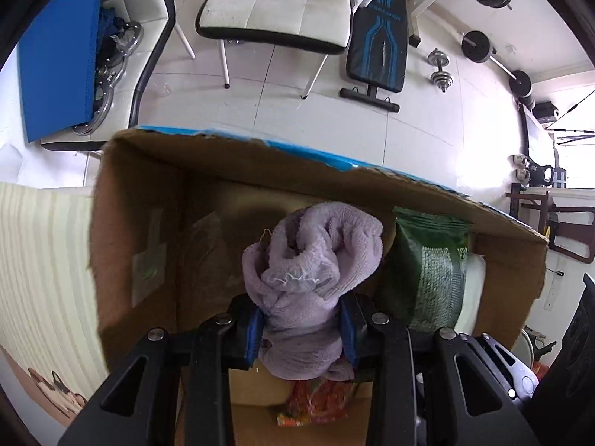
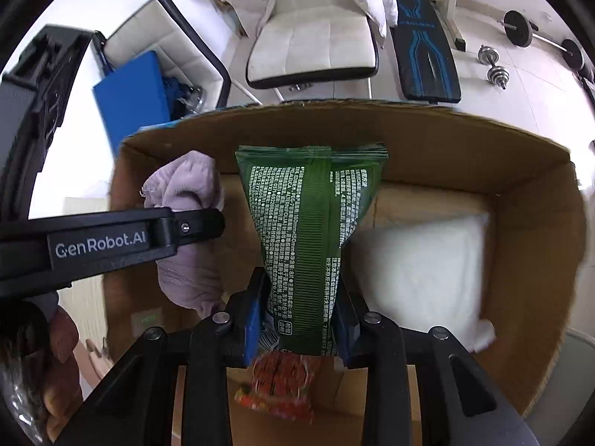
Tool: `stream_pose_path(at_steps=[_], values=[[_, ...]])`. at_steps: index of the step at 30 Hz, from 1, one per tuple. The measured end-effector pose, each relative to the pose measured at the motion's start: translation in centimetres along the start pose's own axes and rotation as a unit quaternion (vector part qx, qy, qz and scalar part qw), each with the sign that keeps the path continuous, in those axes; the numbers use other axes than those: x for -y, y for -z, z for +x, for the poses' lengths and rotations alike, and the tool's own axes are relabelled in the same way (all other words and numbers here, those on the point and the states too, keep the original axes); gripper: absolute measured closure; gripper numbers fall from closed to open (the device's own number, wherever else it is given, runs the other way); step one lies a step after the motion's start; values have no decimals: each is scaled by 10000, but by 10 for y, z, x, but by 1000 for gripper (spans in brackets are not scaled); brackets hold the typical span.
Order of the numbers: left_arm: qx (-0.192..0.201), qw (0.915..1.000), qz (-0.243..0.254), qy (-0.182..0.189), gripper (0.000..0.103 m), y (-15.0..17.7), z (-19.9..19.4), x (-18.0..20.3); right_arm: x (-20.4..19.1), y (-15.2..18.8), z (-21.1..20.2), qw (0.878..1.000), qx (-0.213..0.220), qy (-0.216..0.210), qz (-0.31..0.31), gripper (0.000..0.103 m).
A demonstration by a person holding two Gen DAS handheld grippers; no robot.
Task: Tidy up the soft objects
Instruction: 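Carry towel and green bag into the box and release both, then grasp the blue-white tissue pack with the left tool while the right tool grasps the orange panda bag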
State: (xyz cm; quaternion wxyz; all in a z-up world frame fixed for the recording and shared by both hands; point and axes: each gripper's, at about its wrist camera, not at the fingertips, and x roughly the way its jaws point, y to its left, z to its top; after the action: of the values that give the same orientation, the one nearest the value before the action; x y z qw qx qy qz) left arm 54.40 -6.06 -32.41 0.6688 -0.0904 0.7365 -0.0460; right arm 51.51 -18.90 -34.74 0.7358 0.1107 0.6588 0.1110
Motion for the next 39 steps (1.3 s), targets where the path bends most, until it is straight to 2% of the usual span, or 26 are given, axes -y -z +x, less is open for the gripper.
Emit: stream_pose_path(at_steps=[2,5,6,7,8,9,11,15,22,29,31,39], values=[[-61,9999,64,-60,68,-3,4,3,-1,-6,12,10000,-54,61,18,69],[-197,9997,127,-105,58,-5,8,5,0,-12,28,9994,-278,210,57,64],[-167,9996,166,-127,49,-5,6,6,1,-14,31,9993,-314,197,75,47],[-108,9995,243,-196,43,-3,2,8,1,-16,30,9994,-304,147,114,35],[-38,9991,332,-242,32,-1,-2,10,1,-18,27,9995,-279,70,112,18],[33,9988,382,-309,23,0,-4,11,0,-18,23,9996,-254,65,95,12],[202,9979,441,-422,14,7,-13,12,-1,-18,12,9995,-169,281,45,12],[537,9968,385,-454,5,23,-31,9,0,-14,-12,9985,14,537,83,0],[1168,9907,437,-537,5,81,-74,8,0,20,-59,9922,319,1208,-33,0],[1656,9820,516,-751,5,160,-108,0,-6,88,-110,9905,592,1239,68,0],[1794,9799,511,-702,5,179,-117,-4,-7,108,-123,9903,690,1202,117,0],[2483,9612,898,-794,5,247,-157,0,-31,179,-181,9806,1348,1425,30,0]])
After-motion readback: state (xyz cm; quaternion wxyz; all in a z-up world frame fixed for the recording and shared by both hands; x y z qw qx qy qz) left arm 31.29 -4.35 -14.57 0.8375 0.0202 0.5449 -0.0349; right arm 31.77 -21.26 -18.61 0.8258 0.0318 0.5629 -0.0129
